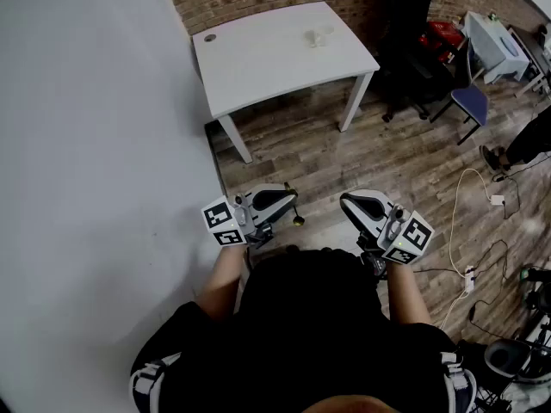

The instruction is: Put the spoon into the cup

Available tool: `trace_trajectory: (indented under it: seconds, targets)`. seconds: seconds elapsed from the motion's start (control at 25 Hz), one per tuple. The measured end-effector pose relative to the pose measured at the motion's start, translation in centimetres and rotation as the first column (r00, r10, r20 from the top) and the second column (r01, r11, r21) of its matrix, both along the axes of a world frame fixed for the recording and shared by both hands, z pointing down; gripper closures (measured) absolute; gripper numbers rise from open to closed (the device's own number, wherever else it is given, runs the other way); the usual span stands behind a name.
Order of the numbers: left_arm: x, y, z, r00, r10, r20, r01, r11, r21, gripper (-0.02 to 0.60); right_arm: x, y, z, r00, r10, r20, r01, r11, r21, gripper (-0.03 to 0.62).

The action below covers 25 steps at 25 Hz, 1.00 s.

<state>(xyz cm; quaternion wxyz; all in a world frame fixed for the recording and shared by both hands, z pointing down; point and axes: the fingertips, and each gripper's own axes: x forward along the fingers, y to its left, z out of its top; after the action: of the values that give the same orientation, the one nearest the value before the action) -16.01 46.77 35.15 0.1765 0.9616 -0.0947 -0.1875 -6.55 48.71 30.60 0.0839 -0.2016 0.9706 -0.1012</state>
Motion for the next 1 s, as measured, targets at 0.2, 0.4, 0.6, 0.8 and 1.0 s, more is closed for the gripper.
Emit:
trace_trajectory:
  seconds: [0.2,0.4,0.6,0.8,1.0]
  targets:
    - [-0.3,0.5,-0.8,1.000,0.006,0.005,-0.006,1.000,0.013,0.565,-0.6,0.0,-0.4,1.000,-0.001,-0.009,0.001,1.000,0.001,0.588]
    - [-1.4,0.7,-0.4,1.000,0.002,0.009,-0.002,1.000,0.004,0.565,-1.4,0.2,0.5,0.999,0.009,-0.034,-0.009,1.000,0.000,0.588]
    - [-1.2,0.9,-0.2,1.000,0.013,0.011,-0.013,1.000,-0.005,0.565,-0.6,0.0,1.3,0.997,0.064,-0.044,-0.066,0.998,-0.024,0.588]
    - [-0.9,0.5,-0.2,1.000,0.015,0.004,-0.015,1.000,-0.014,0.565,0.0,0.2,1.0,0.998,0.056,-0.034,-0.057,0.998,-0.015,0.588]
    - [-0.8,0.5,-0.1,1.000,0.023,0.016,-0.023,1.000,-0.012,0.565,0.8,0.9,1.1,0.997,0.078,-0.014,-0.078,0.997,-0.022,0.588]
